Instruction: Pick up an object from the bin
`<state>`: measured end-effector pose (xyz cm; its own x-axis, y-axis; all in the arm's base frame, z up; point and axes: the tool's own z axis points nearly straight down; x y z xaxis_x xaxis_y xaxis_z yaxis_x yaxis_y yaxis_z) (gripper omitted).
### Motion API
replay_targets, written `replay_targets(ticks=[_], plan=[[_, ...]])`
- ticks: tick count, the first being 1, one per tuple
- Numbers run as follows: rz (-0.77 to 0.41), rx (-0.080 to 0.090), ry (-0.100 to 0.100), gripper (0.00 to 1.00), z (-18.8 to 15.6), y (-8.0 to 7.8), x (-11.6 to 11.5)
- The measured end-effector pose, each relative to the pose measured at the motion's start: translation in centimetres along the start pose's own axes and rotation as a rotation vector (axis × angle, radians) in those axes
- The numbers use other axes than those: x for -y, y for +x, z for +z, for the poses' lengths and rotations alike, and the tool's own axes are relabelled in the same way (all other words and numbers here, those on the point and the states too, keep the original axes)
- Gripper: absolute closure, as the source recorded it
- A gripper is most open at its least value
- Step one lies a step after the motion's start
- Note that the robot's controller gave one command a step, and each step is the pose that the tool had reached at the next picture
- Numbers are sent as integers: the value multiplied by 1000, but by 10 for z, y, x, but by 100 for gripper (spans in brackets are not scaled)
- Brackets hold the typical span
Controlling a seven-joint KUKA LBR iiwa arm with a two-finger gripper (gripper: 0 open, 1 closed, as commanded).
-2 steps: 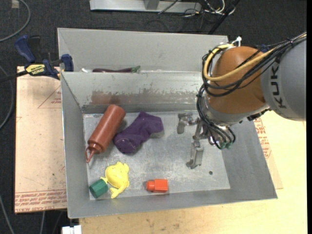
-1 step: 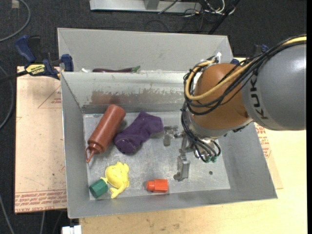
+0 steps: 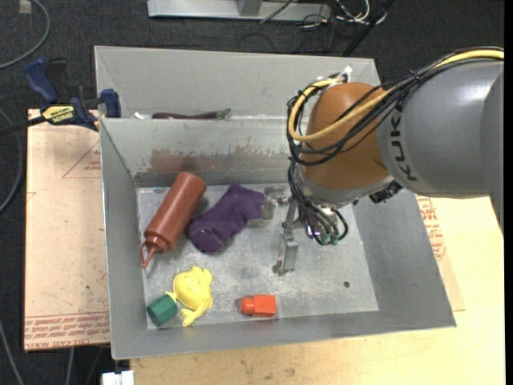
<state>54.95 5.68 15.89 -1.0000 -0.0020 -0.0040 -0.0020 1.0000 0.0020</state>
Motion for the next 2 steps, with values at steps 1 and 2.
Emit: replay_targets(ticks=[1,2], plan=[[-54,5,1,0,42,2,-42],[-95,-3,-3,0,66,-25,-63]])
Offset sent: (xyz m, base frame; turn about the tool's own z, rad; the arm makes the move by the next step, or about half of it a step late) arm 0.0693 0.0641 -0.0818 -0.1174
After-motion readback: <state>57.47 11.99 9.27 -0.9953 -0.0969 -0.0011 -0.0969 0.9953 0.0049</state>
